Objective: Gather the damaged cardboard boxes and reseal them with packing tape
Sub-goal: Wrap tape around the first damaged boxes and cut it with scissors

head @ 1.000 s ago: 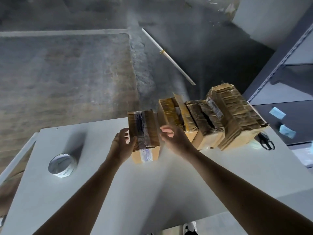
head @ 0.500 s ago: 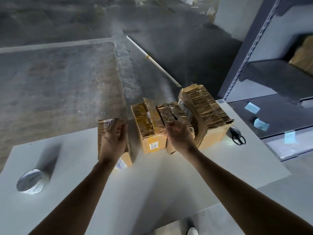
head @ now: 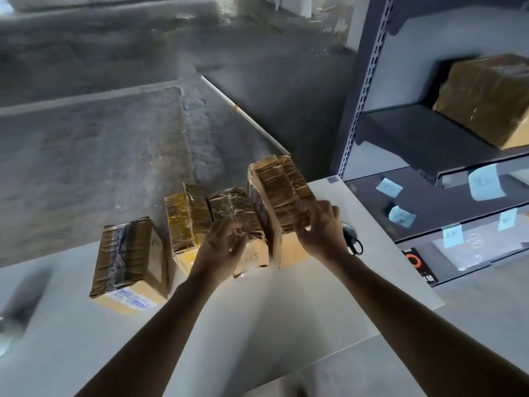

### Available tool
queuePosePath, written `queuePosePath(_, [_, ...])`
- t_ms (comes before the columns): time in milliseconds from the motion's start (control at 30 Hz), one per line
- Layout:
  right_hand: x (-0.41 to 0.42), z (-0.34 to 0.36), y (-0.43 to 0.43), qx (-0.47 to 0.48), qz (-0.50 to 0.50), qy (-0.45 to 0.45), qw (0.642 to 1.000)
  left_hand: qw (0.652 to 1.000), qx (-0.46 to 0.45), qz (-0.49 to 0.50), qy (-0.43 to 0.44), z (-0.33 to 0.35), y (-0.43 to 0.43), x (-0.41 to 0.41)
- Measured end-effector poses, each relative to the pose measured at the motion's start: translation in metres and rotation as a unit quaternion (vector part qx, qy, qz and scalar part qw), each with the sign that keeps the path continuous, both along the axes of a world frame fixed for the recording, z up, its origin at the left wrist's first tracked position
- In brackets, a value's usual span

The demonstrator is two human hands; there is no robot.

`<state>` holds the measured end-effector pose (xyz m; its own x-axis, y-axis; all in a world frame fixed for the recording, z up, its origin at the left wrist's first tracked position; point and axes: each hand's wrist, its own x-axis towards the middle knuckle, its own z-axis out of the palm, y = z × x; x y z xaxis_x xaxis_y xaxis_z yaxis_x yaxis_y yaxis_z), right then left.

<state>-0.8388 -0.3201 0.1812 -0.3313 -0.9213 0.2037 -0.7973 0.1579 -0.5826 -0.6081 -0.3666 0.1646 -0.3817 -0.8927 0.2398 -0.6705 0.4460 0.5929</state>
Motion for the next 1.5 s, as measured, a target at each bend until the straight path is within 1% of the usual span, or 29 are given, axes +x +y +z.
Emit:
queuePosePath(100, [-0.016, -0.004, -0.009, 0.083, 0.04, 0.078, 0.993, 0.995, 0.005, -0.014, -0.103, -0.005, 0.003, -0.017])
queuePosePath(200, [-0.018, -0.005, -0.03, 0.124, 0.047, 0.084, 0.988, 0.984, 0.03, -0.027, -0.174, -0.002, -0.001, -0.033])
queuePosePath(333, [-0.016, -0.008, -0.059, 0.182, 0.04, 0.077, 0.979, 0.966, 0.032, -0.061, -0.249, -0.005, -0.028, -0.045])
queuePosePath(433, [-0.011, -0.004, -0.069, 0.231, 0.048, 0.066, 0.97, 0.947, 0.026, -0.097, -0.305, -0.006, -0.039, -0.048])
queuePosePath(533, [-0.006, -0.014, -0.089, 0.287, 0.027, 0.071, 0.955, 0.923, 0.04, -0.137, -0.357, -0.015, -0.057, -0.051])
queuePosePath(600, [-0.004, -0.017, -0.096, 0.303, 0.018, 0.068, 0.95, 0.913, 0.034, -0.157, -0.374, -0.018, -0.065, -0.051])
queuePosePath(700, [0.0, -0.015, -0.105, 0.293, 0.007, 0.057, 0.954, 0.911, 0.014, -0.169, -0.377, -0.022, -0.076, -0.044])
queuePosePath(933, [0.008, -0.016, -0.116, 0.315, -0.008, 0.076, 0.946, 0.906, 0.045, -0.16, -0.389, -0.024, -0.101, -0.022])
queuePosePath(1067, [0.007, -0.017, -0.115, 0.292, -0.035, 0.088, 0.952, 0.912, 0.073, -0.169, -0.367, -0.02, -0.101, -0.021])
queuePosePath(1167, [0.007, -0.013, -0.111, 0.287, -0.034, 0.086, 0.954, 0.931, 0.085, -0.16, -0.318, -0.008, -0.096, -0.026])
queuePosePath(1267, [0.009, -0.008, -0.1, 0.289, -0.024, 0.088, 0.953, 0.961, 0.054, -0.131, -0.239, 0.004, -0.089, -0.034])
queuePosePath(1333, [0.011, -0.005, -0.086, 0.292, -0.017, 0.091, 0.952, 0.979, 0.065, -0.107, -0.163, 0.01, -0.08, -0.042])
queuePosePath(1367, [0.012, -0.004, -0.078, 0.293, -0.016, 0.09, 0.952, 0.984, 0.096, -0.094, -0.12, 0.013, -0.074, -0.047])
queuePosePath(1400, [0.014, -0.003, -0.069, 0.296, -0.018, 0.089, 0.951, 0.983, 0.148, -0.082, -0.073, 0.015, -0.069, -0.053])
queuePosePath(1433, [0.015, -0.002, -0.06, 0.299, -0.02, 0.087, 0.95, 0.975, 0.21, -0.069, -0.022, 0.017, -0.062, -0.059])
queuePosePath(1500, [0.018, -0.002, -0.042, 0.301, -0.021, 0.08, 0.95, 0.944, 0.323, -0.033, 0.061, 0.019, -0.05, -0.07])
